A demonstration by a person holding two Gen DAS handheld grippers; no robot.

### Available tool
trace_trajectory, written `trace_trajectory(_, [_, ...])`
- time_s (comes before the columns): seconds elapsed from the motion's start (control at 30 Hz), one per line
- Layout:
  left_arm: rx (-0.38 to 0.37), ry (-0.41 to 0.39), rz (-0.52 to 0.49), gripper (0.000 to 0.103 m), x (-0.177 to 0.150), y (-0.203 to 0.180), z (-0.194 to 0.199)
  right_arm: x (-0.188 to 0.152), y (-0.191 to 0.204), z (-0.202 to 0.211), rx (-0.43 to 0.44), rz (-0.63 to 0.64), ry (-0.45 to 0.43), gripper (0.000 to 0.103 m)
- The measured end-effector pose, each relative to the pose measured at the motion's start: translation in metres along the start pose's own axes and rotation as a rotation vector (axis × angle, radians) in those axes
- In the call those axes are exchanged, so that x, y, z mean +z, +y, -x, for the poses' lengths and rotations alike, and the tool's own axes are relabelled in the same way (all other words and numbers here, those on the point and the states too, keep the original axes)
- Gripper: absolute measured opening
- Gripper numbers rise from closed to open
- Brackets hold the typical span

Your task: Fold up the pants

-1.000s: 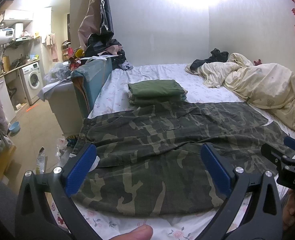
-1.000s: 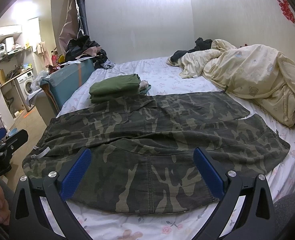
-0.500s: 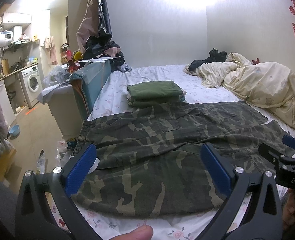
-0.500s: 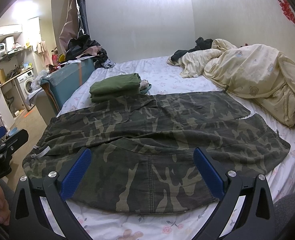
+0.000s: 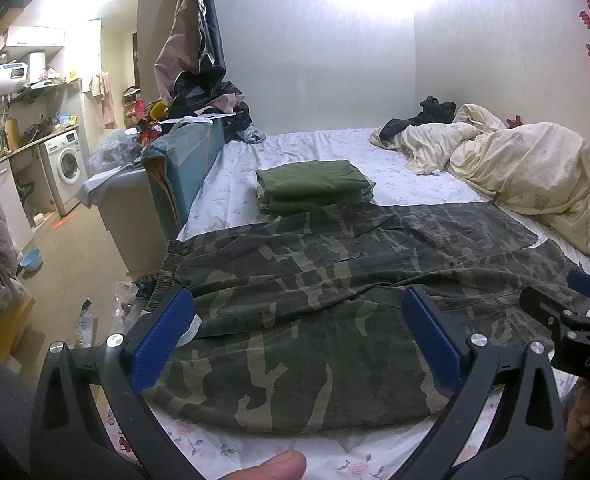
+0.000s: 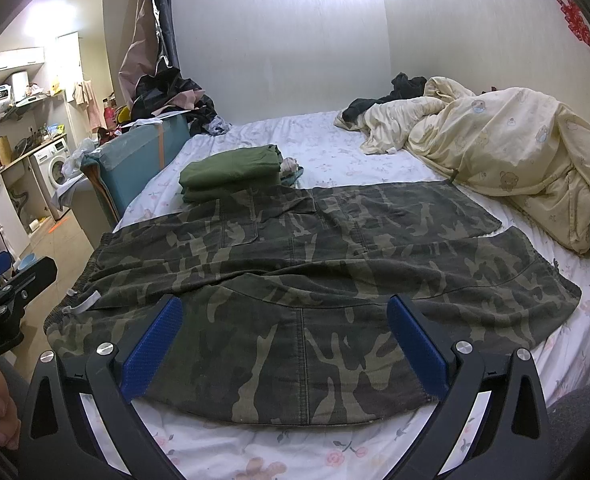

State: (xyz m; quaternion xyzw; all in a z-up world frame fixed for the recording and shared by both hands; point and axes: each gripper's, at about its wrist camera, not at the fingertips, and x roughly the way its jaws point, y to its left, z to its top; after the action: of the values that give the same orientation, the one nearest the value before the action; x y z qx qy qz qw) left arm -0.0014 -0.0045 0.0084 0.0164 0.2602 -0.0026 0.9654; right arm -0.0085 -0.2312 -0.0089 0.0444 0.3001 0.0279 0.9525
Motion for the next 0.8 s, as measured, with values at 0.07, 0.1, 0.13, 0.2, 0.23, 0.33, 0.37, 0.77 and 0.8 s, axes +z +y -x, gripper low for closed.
trace_trajectory(0.07, [-0.002, 0.0, 0.001, 0.103, 0.0001, -0.0002, 0.0001, 0.0, -0.001, -0.0007, 0.001, -0.001, 0.0, 0.103])
trace_trajectory(0.1, [0.0, -0.001, 0.0, 0.103, 0.0002, -0.0006, 0.0002, 0.0, -0.0012, -0.0007, 0.001, 0.0, 0.0, 0.103])
trace_trajectory(0.13, [0.0, 0.0, 0.001, 0.103, 0.0001, -0.0001, -0.0001, 0.0001, -0.001, -0.0004, 0.0, 0.0, 0.0, 0.103])
trace_trajectory(0.2, [-0.001, 0.001, 0.002, 0.103, 0.0001, -0.0002, 0.0, 0.0002, -0.0008, -0.0002, 0.001, 0.0, 0.0, 0.103])
trace_trajectory(0.23, [0.001, 0.001, 0.001, 0.103, 0.0004, -0.0008, 0.0003, 0.0002, -0.001, -0.0005, 0.001, 0.0, 0.001, 0.103])
trace_trajectory(0.33, [0.002, 0.0, -0.001, 0.103, 0.0, -0.0005, 0.0006, 0.0004, -0.001, -0.0004, 0.002, 0.0, 0.002, 0.103])
trace_trajectory(0.37, [0.0, 0.0, -0.001, 0.103, 0.0002, -0.0005, 0.0008, 0.0004, -0.0007, -0.0002, 0.002, 0.0, 0.002, 0.103])
trace_trajectory(0.77, [-0.002, -0.001, -0.002, 0.103, 0.0002, -0.0013, 0.0008, 0.0005, 0.0003, -0.0002, 0.0, 0.0, 0.002, 0.103])
trace_trajectory(0.8, [-0.001, -0.001, -0.003, 0.103, 0.0002, -0.0014, 0.0006, 0.0011, 0.0, 0.0004, 0.0, 0.0, 0.003, 0.103])
